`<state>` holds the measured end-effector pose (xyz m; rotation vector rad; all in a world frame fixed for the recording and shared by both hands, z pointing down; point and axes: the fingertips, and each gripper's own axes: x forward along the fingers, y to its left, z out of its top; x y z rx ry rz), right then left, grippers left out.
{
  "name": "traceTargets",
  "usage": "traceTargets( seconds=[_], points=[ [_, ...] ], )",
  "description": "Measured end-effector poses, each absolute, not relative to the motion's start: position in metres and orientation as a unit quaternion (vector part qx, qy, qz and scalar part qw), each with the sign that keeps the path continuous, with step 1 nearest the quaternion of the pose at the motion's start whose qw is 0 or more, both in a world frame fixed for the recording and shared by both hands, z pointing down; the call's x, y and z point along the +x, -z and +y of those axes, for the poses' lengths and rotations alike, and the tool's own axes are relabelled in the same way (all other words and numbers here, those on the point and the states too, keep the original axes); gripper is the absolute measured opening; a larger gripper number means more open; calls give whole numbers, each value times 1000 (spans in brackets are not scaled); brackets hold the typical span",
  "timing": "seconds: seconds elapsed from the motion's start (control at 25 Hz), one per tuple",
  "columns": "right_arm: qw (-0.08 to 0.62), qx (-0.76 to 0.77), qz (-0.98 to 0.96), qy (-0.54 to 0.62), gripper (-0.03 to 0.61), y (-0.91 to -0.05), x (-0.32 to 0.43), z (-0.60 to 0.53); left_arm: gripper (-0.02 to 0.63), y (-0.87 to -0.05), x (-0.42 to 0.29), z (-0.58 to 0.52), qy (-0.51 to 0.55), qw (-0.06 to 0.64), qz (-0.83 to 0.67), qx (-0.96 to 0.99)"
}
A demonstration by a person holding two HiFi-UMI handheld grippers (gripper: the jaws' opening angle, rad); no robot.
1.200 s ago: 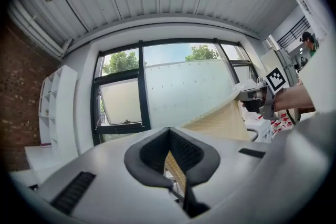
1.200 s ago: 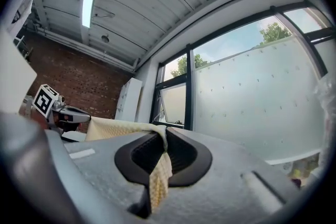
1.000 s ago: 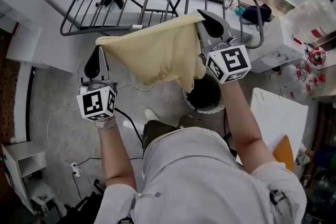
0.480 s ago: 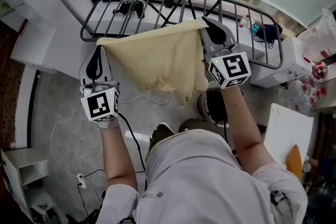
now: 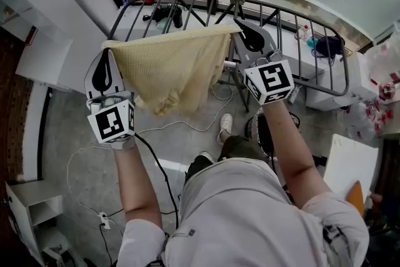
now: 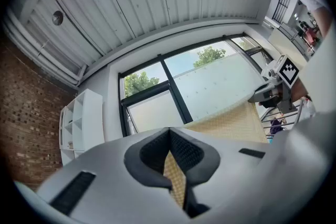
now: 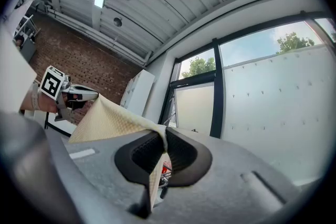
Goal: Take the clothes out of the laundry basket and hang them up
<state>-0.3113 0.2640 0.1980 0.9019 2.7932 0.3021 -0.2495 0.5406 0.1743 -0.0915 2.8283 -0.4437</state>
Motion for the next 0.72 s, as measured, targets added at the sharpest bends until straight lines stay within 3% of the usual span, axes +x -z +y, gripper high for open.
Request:
traceTargets(
  seconds=[0.24,0.72],
  points=[
    [129,310,938,-87,11,-164,-406,277,0,-156,-321,551,176,143,974,-19],
    [119,299,944,-67,11,-125,-613,237,0,-112,-516,514,202,138,969,-23]
  ],
)
